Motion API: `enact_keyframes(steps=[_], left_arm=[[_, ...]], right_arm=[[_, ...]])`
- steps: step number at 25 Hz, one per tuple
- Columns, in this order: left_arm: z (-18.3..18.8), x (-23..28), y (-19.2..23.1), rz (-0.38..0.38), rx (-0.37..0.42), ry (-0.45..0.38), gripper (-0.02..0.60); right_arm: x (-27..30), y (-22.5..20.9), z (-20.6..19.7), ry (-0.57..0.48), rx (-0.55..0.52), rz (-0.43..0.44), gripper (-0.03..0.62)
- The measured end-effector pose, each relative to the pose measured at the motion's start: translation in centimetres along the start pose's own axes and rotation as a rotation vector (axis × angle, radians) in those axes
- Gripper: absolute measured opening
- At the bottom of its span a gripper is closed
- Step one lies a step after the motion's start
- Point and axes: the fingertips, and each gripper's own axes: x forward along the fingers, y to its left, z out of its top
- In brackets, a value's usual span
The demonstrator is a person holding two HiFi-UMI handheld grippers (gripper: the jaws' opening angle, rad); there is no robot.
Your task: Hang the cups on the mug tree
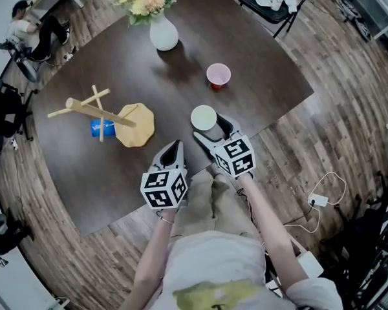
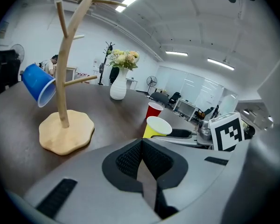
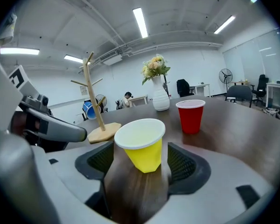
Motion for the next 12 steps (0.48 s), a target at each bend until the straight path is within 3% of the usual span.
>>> enact_keyframes(steps=[12], left_arm=[[0.4, 1.0, 0.9, -0.004, -0.021, 0.011, 0.015]], right_arm=[[2.1, -0.4, 0.4, 0.042, -0.102, -0.008, 0.348]])
